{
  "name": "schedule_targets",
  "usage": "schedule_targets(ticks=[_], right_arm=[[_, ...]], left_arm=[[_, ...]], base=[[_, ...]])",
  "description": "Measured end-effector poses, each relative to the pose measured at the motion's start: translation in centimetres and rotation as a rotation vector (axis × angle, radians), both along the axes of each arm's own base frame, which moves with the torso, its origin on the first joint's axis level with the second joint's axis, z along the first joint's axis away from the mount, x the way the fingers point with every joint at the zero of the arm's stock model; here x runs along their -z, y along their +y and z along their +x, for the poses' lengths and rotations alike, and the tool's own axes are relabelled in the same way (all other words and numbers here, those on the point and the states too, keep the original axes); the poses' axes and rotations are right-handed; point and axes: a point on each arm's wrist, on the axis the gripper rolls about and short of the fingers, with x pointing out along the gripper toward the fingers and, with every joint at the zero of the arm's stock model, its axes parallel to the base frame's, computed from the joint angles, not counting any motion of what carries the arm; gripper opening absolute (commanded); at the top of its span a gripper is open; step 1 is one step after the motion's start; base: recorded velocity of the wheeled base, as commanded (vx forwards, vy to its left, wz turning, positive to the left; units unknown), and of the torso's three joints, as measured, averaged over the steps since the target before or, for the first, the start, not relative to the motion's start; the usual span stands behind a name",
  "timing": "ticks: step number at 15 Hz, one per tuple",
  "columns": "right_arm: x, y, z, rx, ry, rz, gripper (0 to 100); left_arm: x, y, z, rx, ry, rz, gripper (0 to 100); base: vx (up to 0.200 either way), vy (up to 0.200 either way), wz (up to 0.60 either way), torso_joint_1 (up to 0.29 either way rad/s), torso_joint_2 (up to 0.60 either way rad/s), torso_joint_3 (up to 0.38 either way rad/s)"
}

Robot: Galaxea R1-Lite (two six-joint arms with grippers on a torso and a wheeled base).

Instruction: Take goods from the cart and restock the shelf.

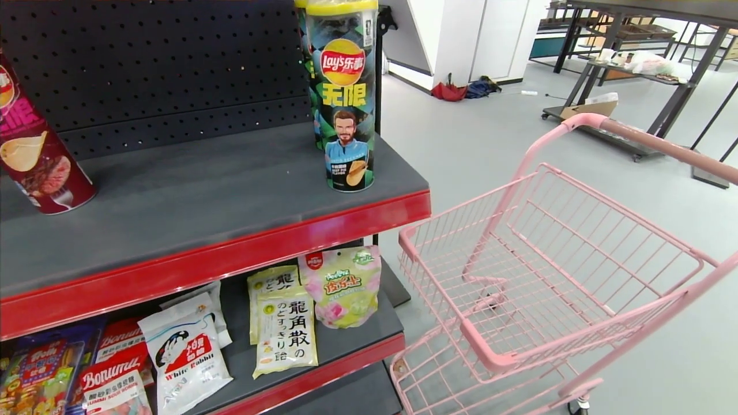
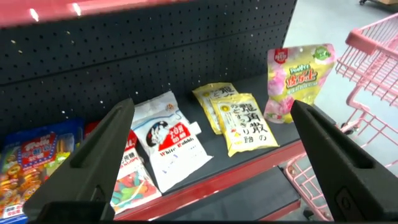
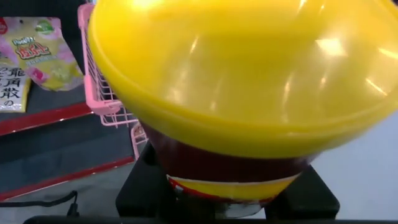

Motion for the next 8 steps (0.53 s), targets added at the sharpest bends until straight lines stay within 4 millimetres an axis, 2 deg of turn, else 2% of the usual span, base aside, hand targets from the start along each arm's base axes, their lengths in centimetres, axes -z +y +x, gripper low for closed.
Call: schedule_targets(ticks=[4,8], right_arm=[[-0.05,0.00,-0.02,-0.002,-0.007,0.000,0],[-0.11,0.07,0.35,-0.006,0.009,-0.003,0]], left_arm=[[0.00,0.00,0.00,0.000,0.000,0.000,100],[0.00,0.00,0.00,0.000,0.000,0.000,100]], base=[[0.000,0.000,0.00,0.165,-0.51,-0.342],[0.000,0.000,0.00,0.211,-0.58,-0.370]])
